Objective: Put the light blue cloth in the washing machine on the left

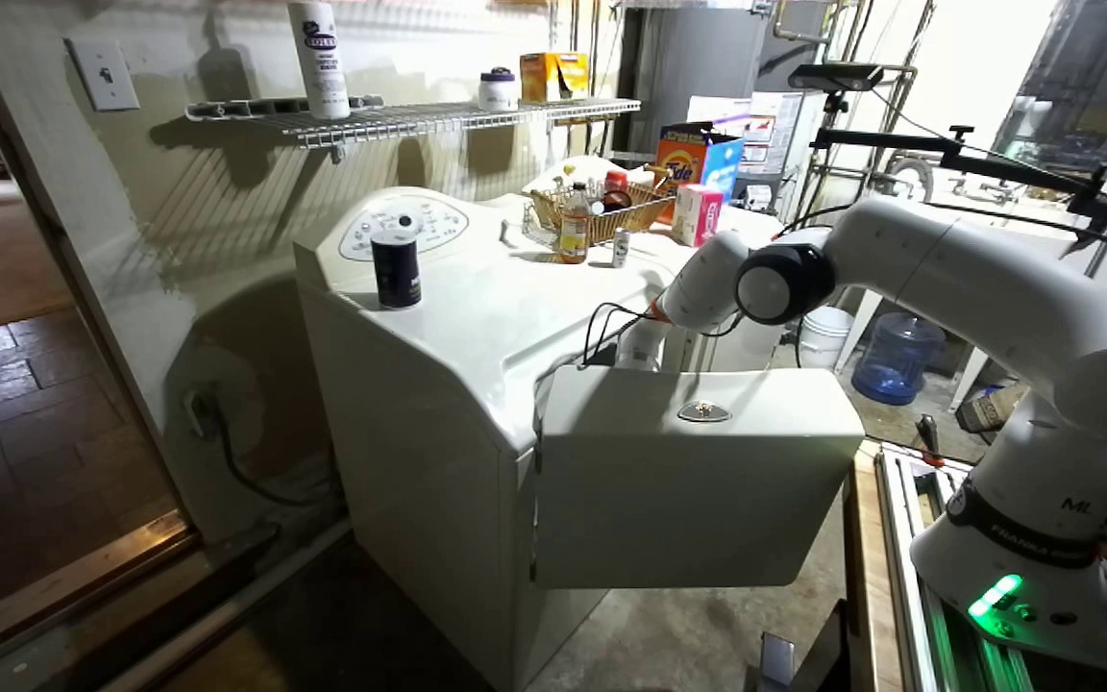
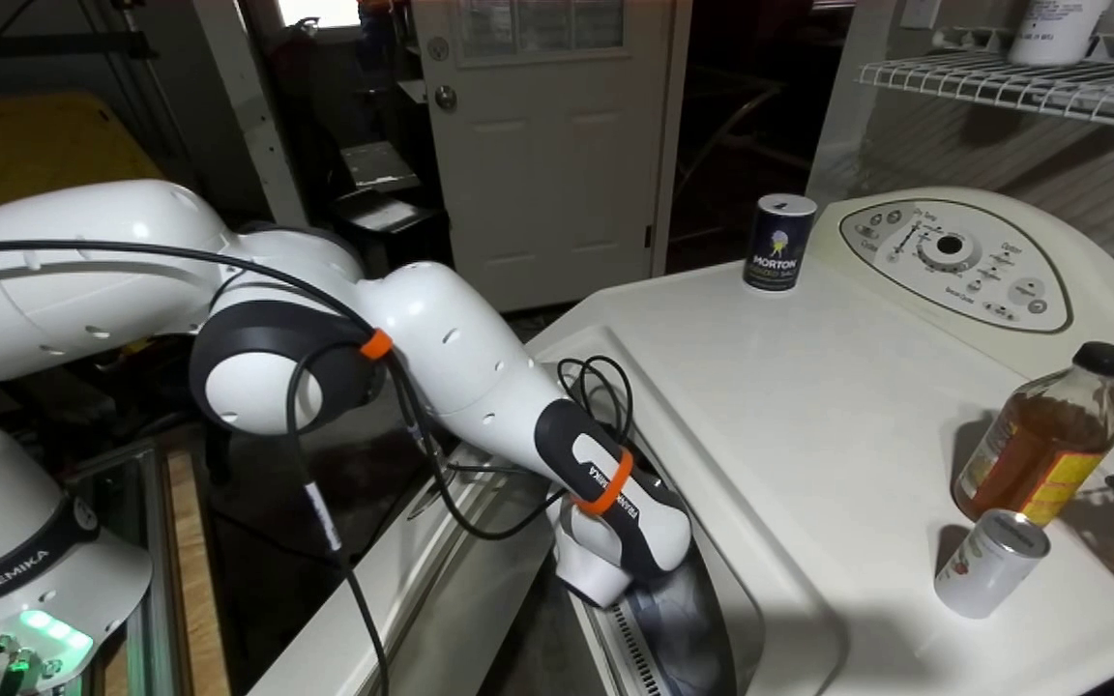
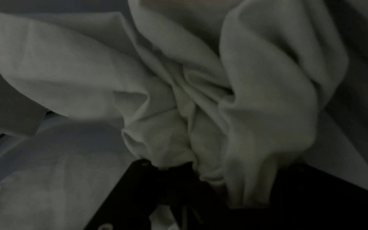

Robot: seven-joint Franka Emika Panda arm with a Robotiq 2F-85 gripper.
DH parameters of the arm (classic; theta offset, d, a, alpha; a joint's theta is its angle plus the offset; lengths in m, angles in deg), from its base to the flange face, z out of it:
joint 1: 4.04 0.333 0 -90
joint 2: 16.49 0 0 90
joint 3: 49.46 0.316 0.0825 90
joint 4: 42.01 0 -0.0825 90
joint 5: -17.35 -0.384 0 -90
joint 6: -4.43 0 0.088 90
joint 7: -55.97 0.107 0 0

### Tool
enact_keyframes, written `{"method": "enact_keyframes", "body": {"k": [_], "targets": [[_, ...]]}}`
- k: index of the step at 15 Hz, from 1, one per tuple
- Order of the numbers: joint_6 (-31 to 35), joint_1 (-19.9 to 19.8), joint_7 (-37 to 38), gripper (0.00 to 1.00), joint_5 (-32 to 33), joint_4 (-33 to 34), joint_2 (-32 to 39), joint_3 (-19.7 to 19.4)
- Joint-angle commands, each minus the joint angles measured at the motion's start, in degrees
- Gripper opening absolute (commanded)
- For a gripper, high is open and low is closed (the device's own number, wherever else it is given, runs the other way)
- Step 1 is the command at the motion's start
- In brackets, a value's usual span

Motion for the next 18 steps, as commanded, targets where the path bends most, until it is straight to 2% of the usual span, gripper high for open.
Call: {"method": "enact_keyframes", "body": {"k": [1, 3, 8, 9, 10, 11, 15, 18], "targets": [[1.15, 0.65, -1.22, 0.04, 0.06, 9.96, 5.20, -1.91], [1.59, 0.73, -1.31, 0.04, 0.31, 12.81, 6.59, -2.57], [0.47, 0.45, -4.32, 0.04, -0.30, 14.77, 7.46, -2.60], [0.52, 0.38, -4.92, 0.11, -0.65, 14.66, 7.44, -2.45], [0.45, 0.48, -5.40, 0.40, -0.41, 14.73, 7.49, -2.69], [0.61, 0.49, -5.69, 0.40, -0.41, 14.54, 7.38, -2.70], [1.28, 1.06, -7.61, 0.67, -0.26, 12.20, 5.93, -3.68], [5.08, 1.68, -9.48, 0.88, -0.87, 10.15, 4.58, -4.47]]}}
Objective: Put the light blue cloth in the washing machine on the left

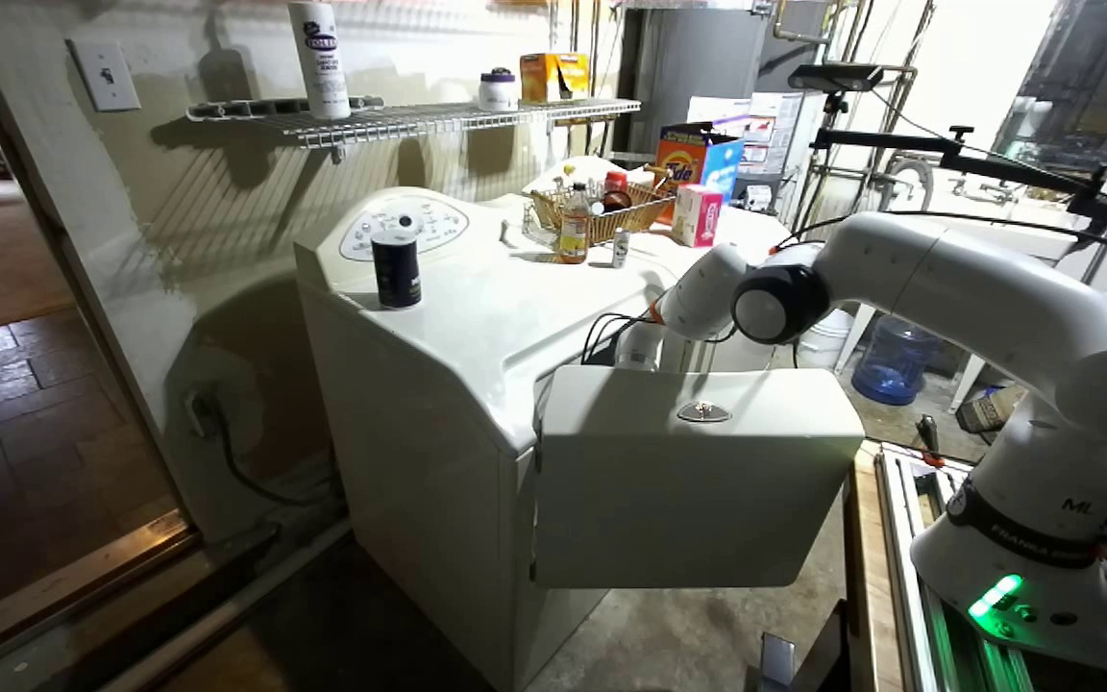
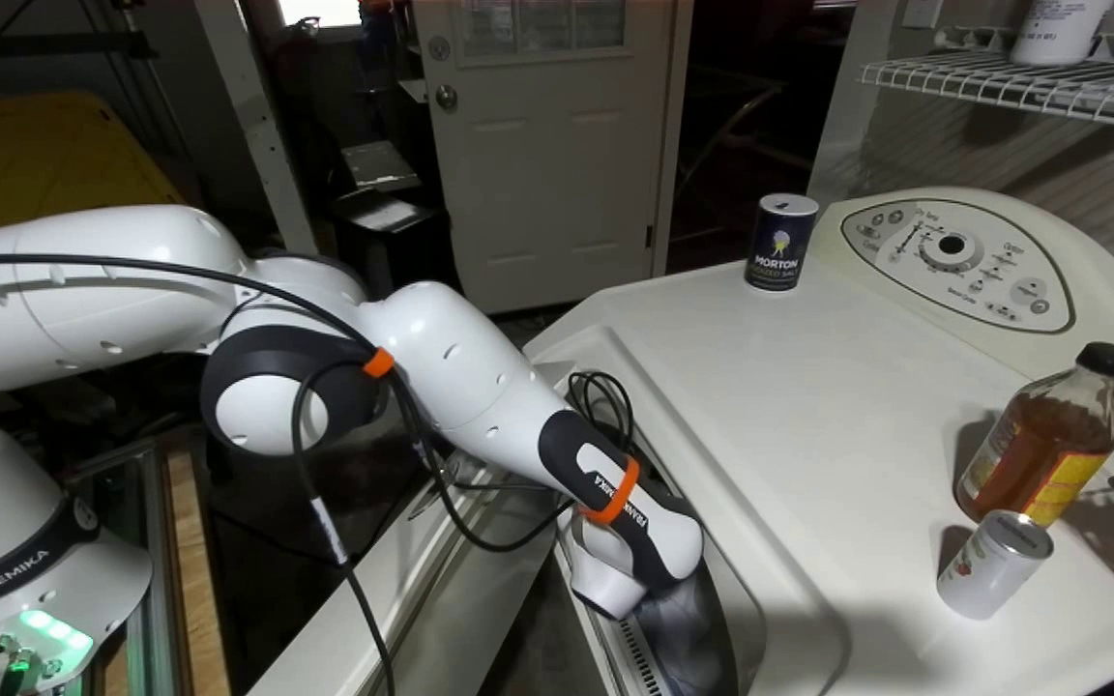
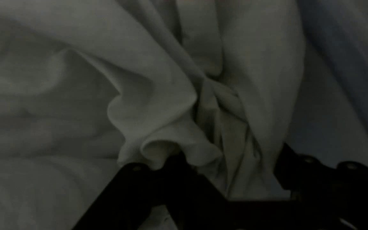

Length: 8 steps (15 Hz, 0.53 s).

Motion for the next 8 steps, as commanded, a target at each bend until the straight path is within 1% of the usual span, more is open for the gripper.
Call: {"method": "enact_keyframes", "body": {"k": [1, 2, 4, 6, 8], "targets": [[6.18, 1.21, -1.62, 0.95, -0.51, 2.94, 0.10, -2.25], [7.73, 1.31, -2.85, 0.99, -0.71, 2.72, 0.05, -2.65], [10.34, 1.56, -4.16, 1.00, -0.01, 1.39, -0.55, -3.45], [11.81, 1.55, -5.00, 1.00, 0.65, -2.34, -2.94, -3.95], [15.00, 2.04, -6.96, 1.00, 0.52, -6.15, -5.45, -5.29]]}}
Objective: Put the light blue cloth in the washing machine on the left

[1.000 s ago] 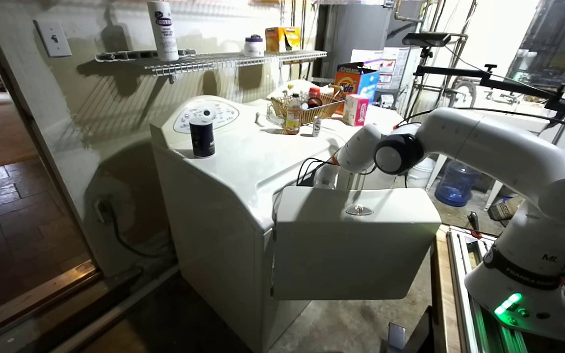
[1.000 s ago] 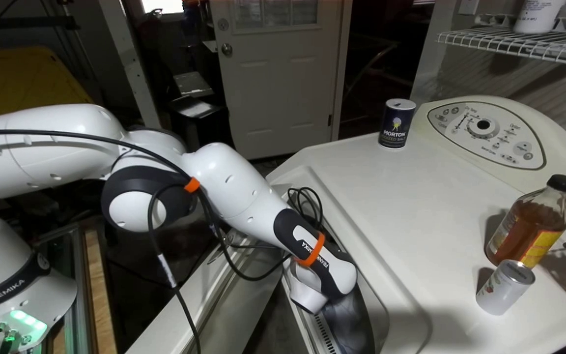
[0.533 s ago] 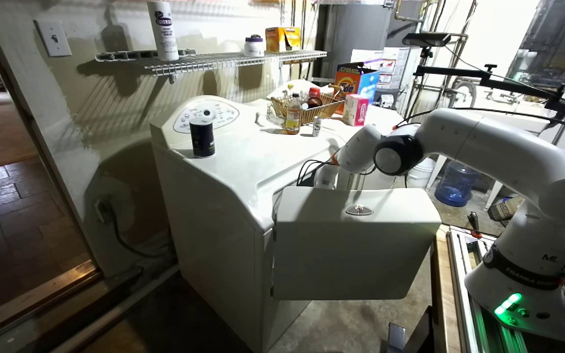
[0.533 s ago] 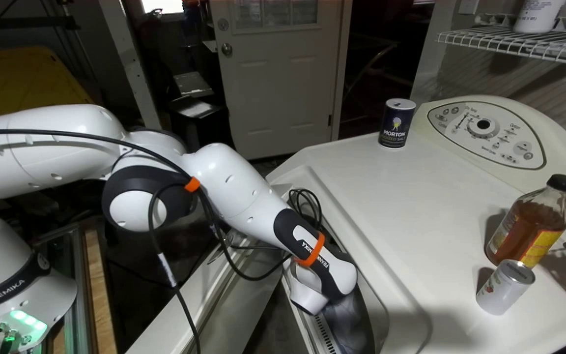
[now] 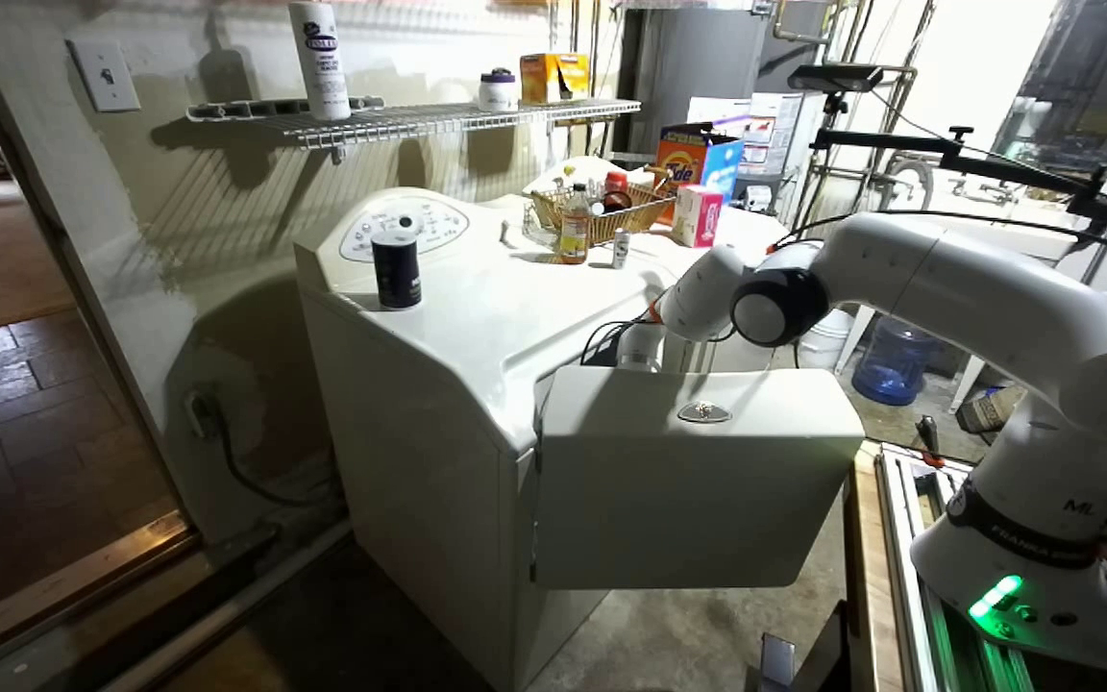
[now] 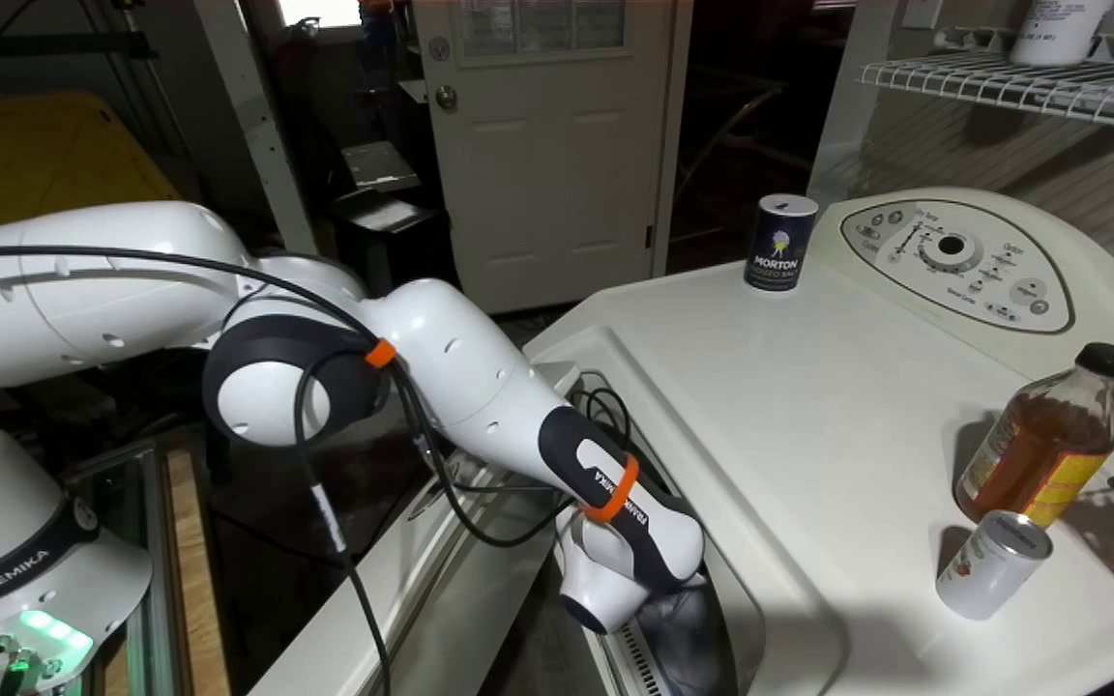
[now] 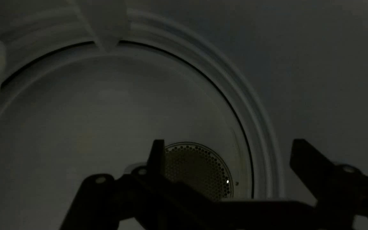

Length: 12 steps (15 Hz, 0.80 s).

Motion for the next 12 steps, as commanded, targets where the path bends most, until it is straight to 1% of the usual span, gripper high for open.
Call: {"method": "enact_keyframes", "body": {"k": [1, 3, 6, 8, 12], "targets": [[6.15, 1.00, -1.81, 1.00, 1.36, -7.20, -6.47, -3.39], [7.91, 1.48, -3.11, 1.00, 2.01, -10.86, -8.90, -5.34], [12.26, 2.44, -7.61, 1.00, 0.91, -15.81, -12.46, -8.42], [15.91, 3.39, -7.95, 1.00, 2.24, -18.94, -14.24, -10.31], [23.74, 5.40, -7.77, 1.00, 5.68, -21.44, -13.78, -13.06]]}}
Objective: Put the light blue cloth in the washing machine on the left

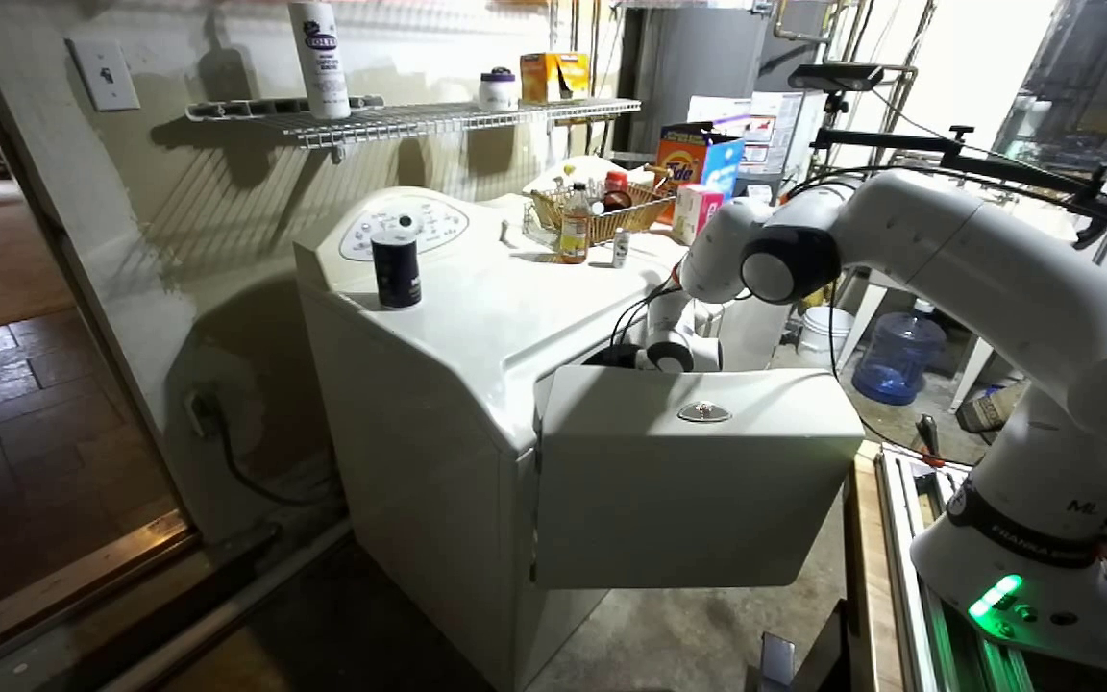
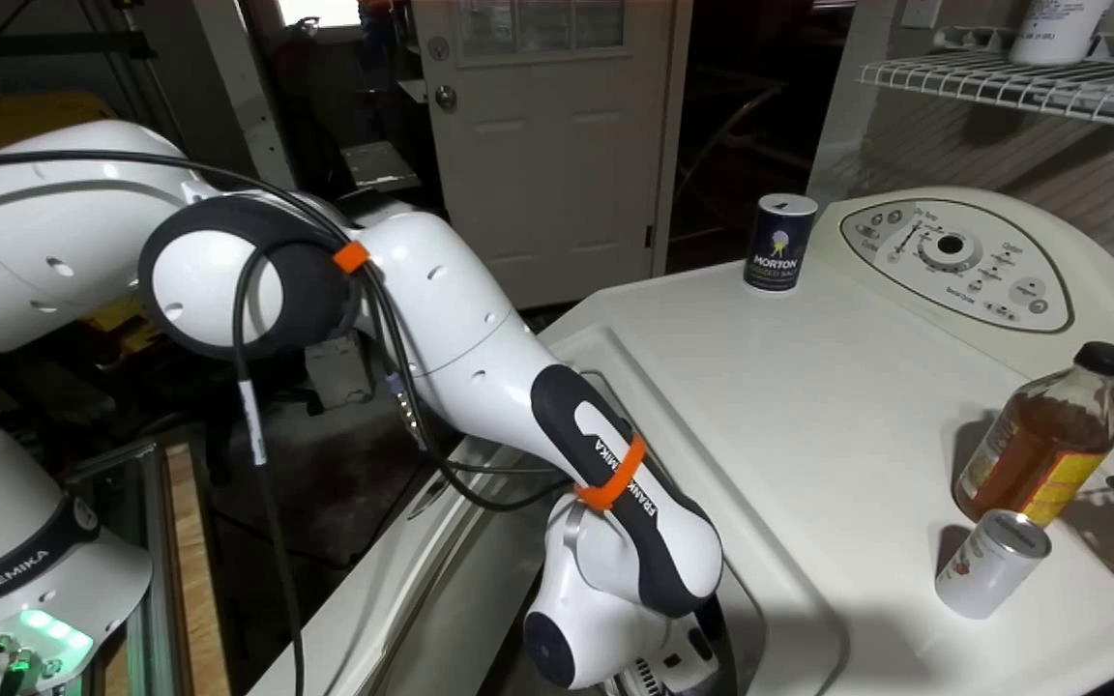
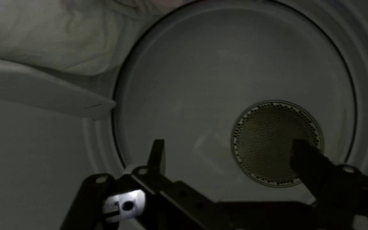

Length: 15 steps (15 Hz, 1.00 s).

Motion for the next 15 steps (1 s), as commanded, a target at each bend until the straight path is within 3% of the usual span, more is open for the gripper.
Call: {"method": "enact_keyframes", "body": {"k": [1, 7, 15], "targets": [[7.16, 3.03, -0.70, 1.00, 3.37, -4.27, -1.46, -2.78], [21.50, 8.51, -7.06, 1.00, 1.57, -5.41, -1.13, -7.20], [37.08, 20.80, -17.30, 1.00, -1.28, -11.13, -1.56, -16.12]]}}
